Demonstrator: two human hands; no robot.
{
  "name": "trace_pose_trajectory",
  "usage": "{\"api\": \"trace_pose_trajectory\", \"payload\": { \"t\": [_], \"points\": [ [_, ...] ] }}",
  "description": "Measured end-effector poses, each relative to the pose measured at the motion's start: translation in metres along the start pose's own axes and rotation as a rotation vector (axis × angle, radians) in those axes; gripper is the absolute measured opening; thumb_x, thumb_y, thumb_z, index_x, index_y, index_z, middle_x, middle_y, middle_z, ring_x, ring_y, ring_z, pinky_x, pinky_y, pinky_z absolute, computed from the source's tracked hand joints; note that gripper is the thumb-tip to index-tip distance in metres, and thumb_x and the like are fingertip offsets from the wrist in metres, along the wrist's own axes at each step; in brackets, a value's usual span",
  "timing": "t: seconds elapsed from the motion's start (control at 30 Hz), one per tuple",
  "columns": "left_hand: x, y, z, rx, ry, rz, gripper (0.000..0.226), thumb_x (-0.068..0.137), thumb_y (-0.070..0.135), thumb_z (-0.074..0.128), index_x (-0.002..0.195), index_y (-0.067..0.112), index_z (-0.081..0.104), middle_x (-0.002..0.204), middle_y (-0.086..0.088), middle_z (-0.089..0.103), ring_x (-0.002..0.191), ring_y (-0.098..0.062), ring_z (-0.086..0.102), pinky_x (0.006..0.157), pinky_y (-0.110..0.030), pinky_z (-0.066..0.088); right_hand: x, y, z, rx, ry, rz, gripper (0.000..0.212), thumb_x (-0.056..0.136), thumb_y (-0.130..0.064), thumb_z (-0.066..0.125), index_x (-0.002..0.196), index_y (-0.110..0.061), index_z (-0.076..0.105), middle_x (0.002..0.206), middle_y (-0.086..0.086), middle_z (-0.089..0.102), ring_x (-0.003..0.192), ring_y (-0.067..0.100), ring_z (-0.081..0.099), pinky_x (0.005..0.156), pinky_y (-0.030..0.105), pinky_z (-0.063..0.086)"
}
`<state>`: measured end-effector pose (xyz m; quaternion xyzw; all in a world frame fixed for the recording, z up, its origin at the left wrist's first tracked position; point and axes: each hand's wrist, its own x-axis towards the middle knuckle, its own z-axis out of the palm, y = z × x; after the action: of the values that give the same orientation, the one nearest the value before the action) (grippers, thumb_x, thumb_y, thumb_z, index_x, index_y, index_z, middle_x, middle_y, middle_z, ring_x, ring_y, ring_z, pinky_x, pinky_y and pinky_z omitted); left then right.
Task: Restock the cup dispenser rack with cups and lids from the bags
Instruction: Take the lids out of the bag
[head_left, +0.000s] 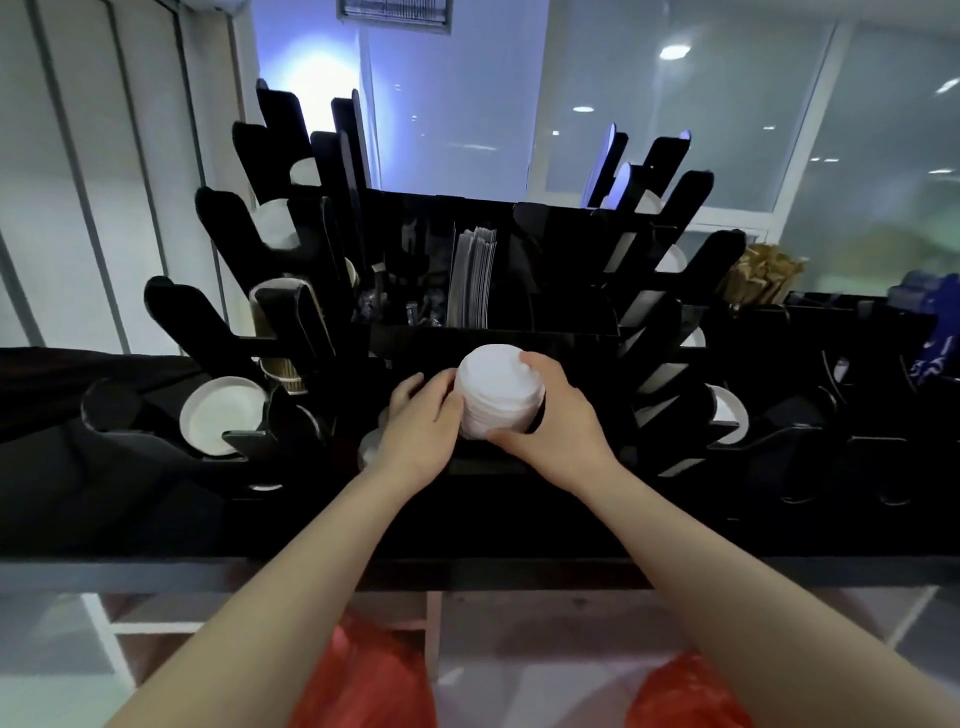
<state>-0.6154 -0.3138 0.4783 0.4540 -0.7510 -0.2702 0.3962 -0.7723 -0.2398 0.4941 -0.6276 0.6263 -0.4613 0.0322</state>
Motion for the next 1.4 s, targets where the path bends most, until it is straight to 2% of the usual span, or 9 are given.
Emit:
{"api": "trace_pose_trajectory", "payload": {
  "t": [0.1,0.27,0.4,0.53,0.63,0.77,0.93,1.07,1.4],
  "points": [
    [-0.001,-0.003,0.003,0.110,0.029,0.086,0.043,0.100,0.031,0.034,0.142,0.025,0.042,0.157,0.001,0.022,0.143,-0.015,0.009,0.117,-0.045,0.012,-0.003,0.003,0.001,-0.034,-0.013,-0.024,0.087,0.066,-0.029,0.084,0.140,-0.023,0.039,0.134,-0.002,0.050,0.119,0.011,0.044,0.088,0.009,0.033],
    [-0.001,-0.010,-0.001,0.175,0.002,0.087,0.043,0.101,0.032,0.030,0.143,0.032,0.041,0.160,0.012,0.008,0.143,-0.011,0.000,0.117,-0.045,0.006,-0.001,0.003,0.004,-0.122,-0.015,-0.032,0.071,0.083,-0.034,0.071,0.144,-0.014,0.039,0.150,0.005,0.036,0.140,0.023,0.025,0.116,0.034,0.019],
    [-0.001,-0.008,-0.003,0.188,-0.065,0.079,0.046,0.101,0.033,0.028,0.147,0.036,0.030,0.160,0.013,0.004,0.144,-0.012,-0.003,0.117,-0.049,0.006,0.004,0.003,0.003,-0.081,-0.020,-0.057,0.061,0.089,-0.033,0.065,0.144,-0.017,0.041,0.150,0.005,0.039,0.139,0.023,0.030,0.116,0.039,0.022],
    [-0.006,-0.008,0.000,0.153,-0.067,0.083,0.057,0.100,0.028,0.037,0.152,0.028,0.015,0.160,0.010,0.005,0.146,-0.014,0.002,0.118,-0.046,0.009,0.008,0.006,0.007,-0.180,-0.066,-0.044,0.048,0.093,-0.036,0.058,0.139,-0.030,0.048,0.157,0.004,0.027,0.144,0.026,0.018,0.117,0.045,0.015],
    [-0.009,-0.010,0.000,0.108,-0.049,0.098,0.058,0.099,0.024,0.041,0.152,0.021,0.018,0.160,0.005,0.014,0.146,-0.014,0.007,0.119,-0.037,0.010,0.012,0.005,0.010,-0.283,-0.069,-0.086,0.046,0.095,-0.038,0.055,0.140,-0.029,0.048,0.156,-0.003,0.029,0.143,0.025,0.018,0.116,0.051,0.015],
    [-0.012,-0.010,-0.007,0.019,-0.052,0.113,0.055,0.099,0.023,0.043,0.150,0.020,0.025,0.158,0.004,0.021,0.145,-0.012,0.015,0.118,-0.041,0.022,0.012,0.003,0.014,-0.336,-0.049,-0.161,0.042,0.091,-0.039,0.058,0.132,-0.033,0.055,0.148,-0.007,0.042,0.138,0.022,0.028,0.115,0.057,0.011],
    [-0.020,-0.009,-0.014,0.036,-0.047,0.120,0.055,0.098,0.022,0.045,0.150,0.023,0.026,0.158,0.006,0.021,0.142,-0.013,0.027,0.117,-0.039,0.023,0.017,0.002,0.014,-0.410,-0.141,-0.107,0.046,0.095,-0.044,0.048,0.140,-0.037,0.042,0.157,-0.011,0.025,0.146,0.023,0.011,0.113,0.059,0.001],
    [-0.031,-0.008,-0.018,0.059,-0.036,0.156,0.057,0.097,0.023,0.048,0.149,0.027,0.027,0.157,0.005,0.023,0.143,-0.007,0.021,0.110,-0.021,0.017,0.006,-0.001,0.011,-0.353,-0.145,-0.129,0.060,0.094,-0.043,0.051,0.148,-0.037,0.027,0.161,-0.008,0.008,0.148,0.022,-0.001,0.115,0.054,-0.001],
    [-0.079,-0.002,-0.044,0.322,-0.060,0.321,0.063,0.095,0.023,0.051,0.151,0.025,0.021,0.159,0.005,0.015,0.147,-0.011,0.004,0.117,-0.036,0.000,-0.044,-0.028,-0.005,-0.296,-0.162,-0.252,0.062,0.095,-0.042,0.052,0.150,-0.028,0.028,0.160,-0.002,0.017,0.148,0.017,0.002,0.117,0.045,0.002]
  ]
}}
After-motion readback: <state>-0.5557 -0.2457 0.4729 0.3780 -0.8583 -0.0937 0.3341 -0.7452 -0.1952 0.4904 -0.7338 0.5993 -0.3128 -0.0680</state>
